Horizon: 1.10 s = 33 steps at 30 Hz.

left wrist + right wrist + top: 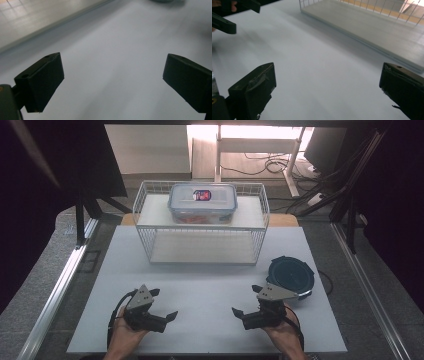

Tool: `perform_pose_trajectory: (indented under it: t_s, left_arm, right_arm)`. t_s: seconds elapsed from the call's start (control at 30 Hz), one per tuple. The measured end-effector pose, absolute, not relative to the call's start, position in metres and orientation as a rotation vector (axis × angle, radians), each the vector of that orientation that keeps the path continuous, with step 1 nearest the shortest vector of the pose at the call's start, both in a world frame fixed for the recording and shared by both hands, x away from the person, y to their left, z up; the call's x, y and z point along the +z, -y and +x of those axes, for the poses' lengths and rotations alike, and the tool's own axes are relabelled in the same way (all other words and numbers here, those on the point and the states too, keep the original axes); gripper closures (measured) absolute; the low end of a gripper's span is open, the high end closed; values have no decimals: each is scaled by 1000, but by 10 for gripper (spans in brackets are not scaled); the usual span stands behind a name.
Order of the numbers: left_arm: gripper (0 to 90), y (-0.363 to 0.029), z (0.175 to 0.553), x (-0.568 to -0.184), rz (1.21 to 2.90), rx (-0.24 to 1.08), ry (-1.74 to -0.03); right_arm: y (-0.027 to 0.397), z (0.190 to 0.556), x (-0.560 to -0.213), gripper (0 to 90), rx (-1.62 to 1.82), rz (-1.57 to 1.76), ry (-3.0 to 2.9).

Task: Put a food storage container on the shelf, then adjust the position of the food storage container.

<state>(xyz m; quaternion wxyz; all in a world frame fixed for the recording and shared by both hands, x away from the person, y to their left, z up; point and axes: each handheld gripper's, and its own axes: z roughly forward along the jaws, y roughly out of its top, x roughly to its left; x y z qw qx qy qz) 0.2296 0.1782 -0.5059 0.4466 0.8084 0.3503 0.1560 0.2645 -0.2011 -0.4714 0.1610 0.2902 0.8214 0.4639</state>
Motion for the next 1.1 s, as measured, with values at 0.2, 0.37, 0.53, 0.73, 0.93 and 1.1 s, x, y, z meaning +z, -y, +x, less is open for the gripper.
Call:
perform_pose_trajectory:
  t_s: [0.2,0.37,0.53,0.73,0.93,1.1]
  left_arm:
    - [27,-178,222,-516,2043,389,-863]
    - [27,-181,224,-517,2019,383,-877]
    - [27,-184,226,-519,2003,354,-888]
    - [27,-181,226,-520,2017,351,-877]
    - [29,-180,229,-520,2013,332,-869]
    - [32,-178,230,-520,2021,335,-857]
  right_arm:
    - [200,263,-487,5,1258,838,-2390]
    - [198,264,-491,5,1220,856,-2405]
    - [199,268,-491,0,1185,895,-2411]
    - [200,267,-480,0,1120,913,-2393]
    - [224,278,-456,250,1119,995,-2308]
    - [261,300,-441,571,1153,1117,-2229]
